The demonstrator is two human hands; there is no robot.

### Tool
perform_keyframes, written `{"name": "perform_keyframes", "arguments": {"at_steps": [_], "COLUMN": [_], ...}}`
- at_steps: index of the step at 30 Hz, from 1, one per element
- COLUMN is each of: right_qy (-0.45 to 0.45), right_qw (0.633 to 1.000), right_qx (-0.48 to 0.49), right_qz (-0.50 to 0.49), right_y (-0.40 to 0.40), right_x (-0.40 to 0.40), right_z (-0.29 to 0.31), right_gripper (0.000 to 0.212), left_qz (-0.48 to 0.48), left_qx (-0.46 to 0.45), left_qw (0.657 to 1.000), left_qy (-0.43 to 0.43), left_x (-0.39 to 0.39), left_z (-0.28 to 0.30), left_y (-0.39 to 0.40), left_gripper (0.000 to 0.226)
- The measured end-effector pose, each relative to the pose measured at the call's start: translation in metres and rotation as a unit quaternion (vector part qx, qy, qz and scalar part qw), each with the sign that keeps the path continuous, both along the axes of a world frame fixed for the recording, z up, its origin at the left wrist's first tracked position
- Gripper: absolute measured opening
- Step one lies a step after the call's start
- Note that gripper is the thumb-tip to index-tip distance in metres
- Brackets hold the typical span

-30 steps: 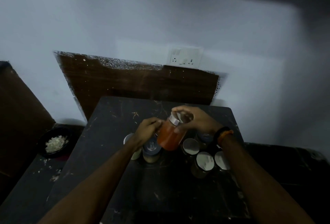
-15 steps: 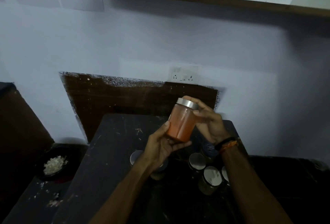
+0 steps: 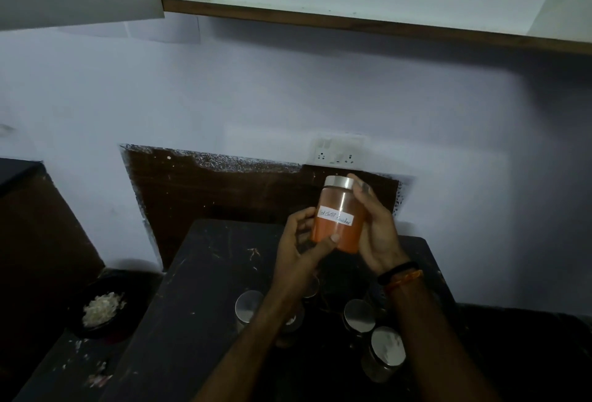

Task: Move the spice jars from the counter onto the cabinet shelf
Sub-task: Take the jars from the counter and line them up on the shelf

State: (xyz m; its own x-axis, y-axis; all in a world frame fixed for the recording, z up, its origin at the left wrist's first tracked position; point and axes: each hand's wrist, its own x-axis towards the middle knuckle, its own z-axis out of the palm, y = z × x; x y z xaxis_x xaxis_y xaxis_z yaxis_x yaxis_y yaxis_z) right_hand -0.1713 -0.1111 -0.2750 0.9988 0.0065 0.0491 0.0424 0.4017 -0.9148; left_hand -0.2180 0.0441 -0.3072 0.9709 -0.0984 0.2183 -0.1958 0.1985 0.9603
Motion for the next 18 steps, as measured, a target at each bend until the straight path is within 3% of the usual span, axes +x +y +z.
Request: {"name": "perform_keyframes", "arguments": {"at_steps": [4, 8, 14, 18], "right_qy": [-0.020, -0.035, -0.061, -0.077], "right_qw": [0.999, 0.997, 0.991, 0.987], "right_qx": [0.026, 0.041, -0.096, -0.112], "right_qz": [0.028, 0.056, 0.067, 0.081], "right_y": [-0.006, -0.014, -0.024, -0.024], "right_x": [0.012, 0.025, 0.052, 0.063], "right_z": [0.014, 0.028, 0.062, 0.086], "right_gripper": [0.059, 0.061, 0.067, 0.063], "left_qz": [-0.080, -0.074, -0.008, -0.006], "left_qx": [0.014, 0.032, 0.049, 0.056], "left_qw": [0.997, 0.997, 0.997, 0.996], "left_qy": [0.004, -0.012, -0.058, -0.069], "left_x": [0.018, 0.035, 0.048, 0.056], "left_z": [0.010, 0.024, 0.049, 0.071], "left_y": [0.003, -0.005, -0.019, -0.016], "left_gripper": [0.088, 0.097, 0.100, 0.102]}}
